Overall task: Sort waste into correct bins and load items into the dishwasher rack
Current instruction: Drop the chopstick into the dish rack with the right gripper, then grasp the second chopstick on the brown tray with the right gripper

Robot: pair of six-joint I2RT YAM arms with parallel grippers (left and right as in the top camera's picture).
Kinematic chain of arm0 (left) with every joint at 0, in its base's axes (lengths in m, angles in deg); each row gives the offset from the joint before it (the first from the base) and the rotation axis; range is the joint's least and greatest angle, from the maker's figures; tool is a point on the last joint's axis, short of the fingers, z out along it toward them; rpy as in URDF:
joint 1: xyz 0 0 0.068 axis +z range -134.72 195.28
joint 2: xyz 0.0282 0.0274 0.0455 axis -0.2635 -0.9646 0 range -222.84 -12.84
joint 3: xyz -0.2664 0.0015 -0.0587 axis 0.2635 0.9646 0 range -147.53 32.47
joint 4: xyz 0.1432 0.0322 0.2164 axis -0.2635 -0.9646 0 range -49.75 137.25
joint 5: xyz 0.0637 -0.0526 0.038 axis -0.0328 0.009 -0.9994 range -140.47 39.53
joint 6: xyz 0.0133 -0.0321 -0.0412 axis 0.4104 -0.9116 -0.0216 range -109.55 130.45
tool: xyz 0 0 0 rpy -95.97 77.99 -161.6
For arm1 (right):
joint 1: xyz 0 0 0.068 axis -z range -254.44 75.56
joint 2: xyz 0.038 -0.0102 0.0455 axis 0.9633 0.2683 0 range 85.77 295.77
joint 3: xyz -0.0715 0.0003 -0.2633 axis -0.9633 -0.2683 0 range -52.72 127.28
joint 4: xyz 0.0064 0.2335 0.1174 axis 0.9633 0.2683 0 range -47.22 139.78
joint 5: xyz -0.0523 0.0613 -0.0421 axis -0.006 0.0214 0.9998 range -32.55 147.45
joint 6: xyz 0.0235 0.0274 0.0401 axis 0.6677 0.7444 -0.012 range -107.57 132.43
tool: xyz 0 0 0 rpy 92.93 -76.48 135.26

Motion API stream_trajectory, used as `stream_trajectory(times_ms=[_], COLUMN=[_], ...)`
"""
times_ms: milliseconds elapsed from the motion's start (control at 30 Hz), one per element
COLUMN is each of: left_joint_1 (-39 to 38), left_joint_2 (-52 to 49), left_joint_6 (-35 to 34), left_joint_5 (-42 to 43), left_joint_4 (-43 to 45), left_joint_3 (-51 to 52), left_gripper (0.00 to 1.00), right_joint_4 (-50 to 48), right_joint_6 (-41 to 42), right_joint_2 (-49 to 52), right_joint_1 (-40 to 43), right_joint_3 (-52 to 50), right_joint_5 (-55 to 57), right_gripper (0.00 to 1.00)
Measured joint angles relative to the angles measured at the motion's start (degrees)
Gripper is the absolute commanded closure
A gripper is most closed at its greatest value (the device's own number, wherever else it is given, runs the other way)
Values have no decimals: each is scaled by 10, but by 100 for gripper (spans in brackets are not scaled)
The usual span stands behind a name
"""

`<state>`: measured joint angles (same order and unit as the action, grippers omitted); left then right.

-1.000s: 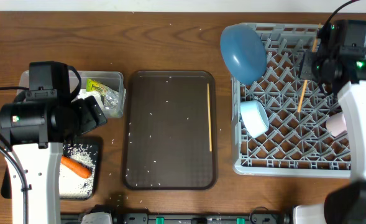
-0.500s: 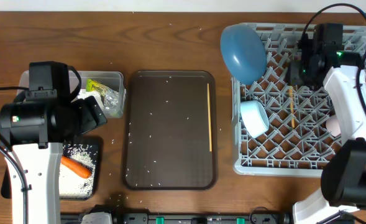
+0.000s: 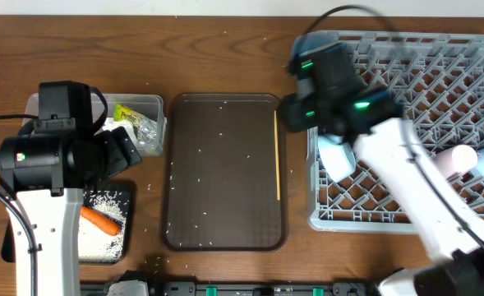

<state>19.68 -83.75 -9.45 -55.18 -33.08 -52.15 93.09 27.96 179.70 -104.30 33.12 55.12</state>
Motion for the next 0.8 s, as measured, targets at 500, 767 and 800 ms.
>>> stream_trajectory(times_ms=[500,767,800], left_joint_1=[0,0,0], left_joint_2=[0,0,0], left_joint_6=[0,0,0], left_joint_5=[0,0,0], left_joint_4=[0,0,0], left_joint_3=[0,0,0], left_gripper=[2,2,2], right_joint_4=[-43,-46,-46], right_joint_6=[203,211,211], right_joint_2=[247,263,267], right_joint_1=[-50,-14,-14], right_joint_3=[-7,-8,-8], right_joint_5=[88,52,49], right_gripper=[68,81,84])
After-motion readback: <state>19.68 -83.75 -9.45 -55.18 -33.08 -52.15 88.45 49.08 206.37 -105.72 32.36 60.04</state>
